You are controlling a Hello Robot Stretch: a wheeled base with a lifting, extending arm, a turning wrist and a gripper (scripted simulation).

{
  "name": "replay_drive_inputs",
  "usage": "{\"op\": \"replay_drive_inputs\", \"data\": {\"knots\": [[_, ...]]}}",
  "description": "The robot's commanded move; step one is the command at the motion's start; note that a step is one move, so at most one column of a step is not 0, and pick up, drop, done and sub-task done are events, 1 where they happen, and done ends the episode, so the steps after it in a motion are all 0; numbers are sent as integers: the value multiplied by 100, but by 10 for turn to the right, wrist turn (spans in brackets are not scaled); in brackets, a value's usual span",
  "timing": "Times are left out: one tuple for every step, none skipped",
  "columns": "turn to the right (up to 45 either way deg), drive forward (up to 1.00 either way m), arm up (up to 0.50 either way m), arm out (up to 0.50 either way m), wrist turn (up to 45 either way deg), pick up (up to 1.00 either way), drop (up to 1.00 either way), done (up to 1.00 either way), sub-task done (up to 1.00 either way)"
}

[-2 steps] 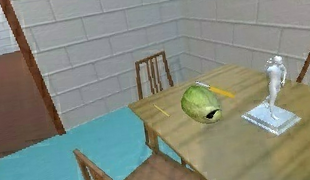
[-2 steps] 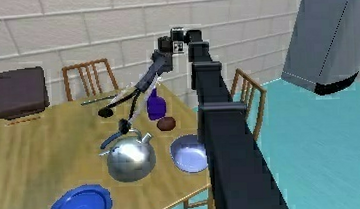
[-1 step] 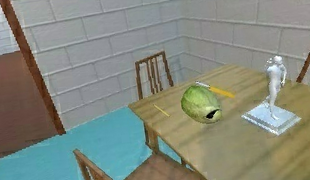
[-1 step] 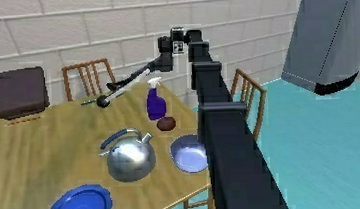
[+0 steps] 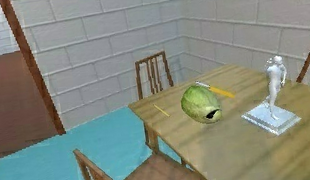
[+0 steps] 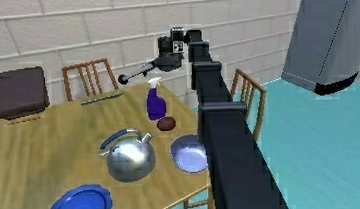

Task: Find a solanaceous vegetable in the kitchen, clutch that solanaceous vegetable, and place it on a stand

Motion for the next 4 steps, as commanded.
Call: {"op": "replay_drive_inputs", "data": {"knots": [[0,0,0,0,300,0,0,0,0],[0,0,-28,0,0,0,0,0,0],[0,0,0,0,0,100,0,0,0],[0,0,10,0,0,0,0,0,0]]}}
